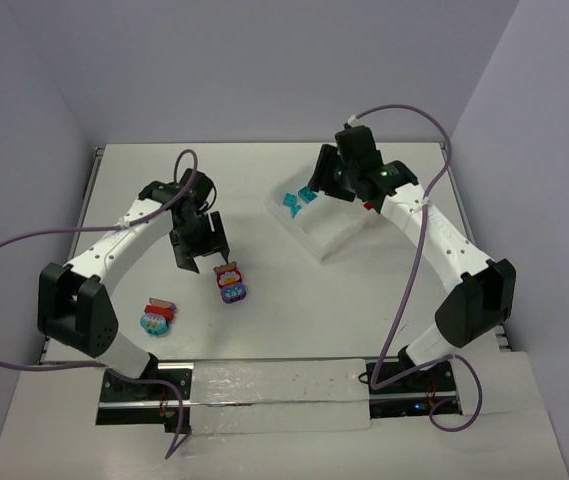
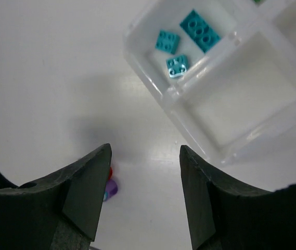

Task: Sort the legos into containers by color

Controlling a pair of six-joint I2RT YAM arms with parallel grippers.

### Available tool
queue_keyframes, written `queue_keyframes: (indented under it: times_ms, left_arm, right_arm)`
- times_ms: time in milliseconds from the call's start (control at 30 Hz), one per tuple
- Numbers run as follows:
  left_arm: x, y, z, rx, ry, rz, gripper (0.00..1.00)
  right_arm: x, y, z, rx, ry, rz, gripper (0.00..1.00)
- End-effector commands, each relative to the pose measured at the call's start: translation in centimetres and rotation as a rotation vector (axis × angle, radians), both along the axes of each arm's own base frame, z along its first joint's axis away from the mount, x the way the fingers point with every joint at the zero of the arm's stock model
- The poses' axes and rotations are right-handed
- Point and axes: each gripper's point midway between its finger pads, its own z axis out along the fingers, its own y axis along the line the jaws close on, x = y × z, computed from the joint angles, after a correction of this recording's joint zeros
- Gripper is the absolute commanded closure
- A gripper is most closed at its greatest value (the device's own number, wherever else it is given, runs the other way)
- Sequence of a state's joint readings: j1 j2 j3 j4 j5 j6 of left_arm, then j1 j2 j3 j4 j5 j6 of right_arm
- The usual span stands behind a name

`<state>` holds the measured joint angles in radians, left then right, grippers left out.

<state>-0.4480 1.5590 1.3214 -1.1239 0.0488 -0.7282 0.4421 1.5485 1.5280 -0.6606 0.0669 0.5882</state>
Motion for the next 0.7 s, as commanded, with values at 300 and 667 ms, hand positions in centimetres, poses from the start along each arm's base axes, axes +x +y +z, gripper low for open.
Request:
queue_keyframes:
  times_ms: [300,667]
  left_arm:
    - [-1.8,-0.8,-0.4,-0.112,-0.084,0.046,0.15]
    - [1.5,-1.7,1.8,-0.049,-0.257,0.098,0.20]
  right_arm:
    - [-2.8,2.5,-2.5,-0.111,0.112,0.191,0.36]
    - [-4.8,1.7,1.8,-0.055,-0.006,0.196,0.23]
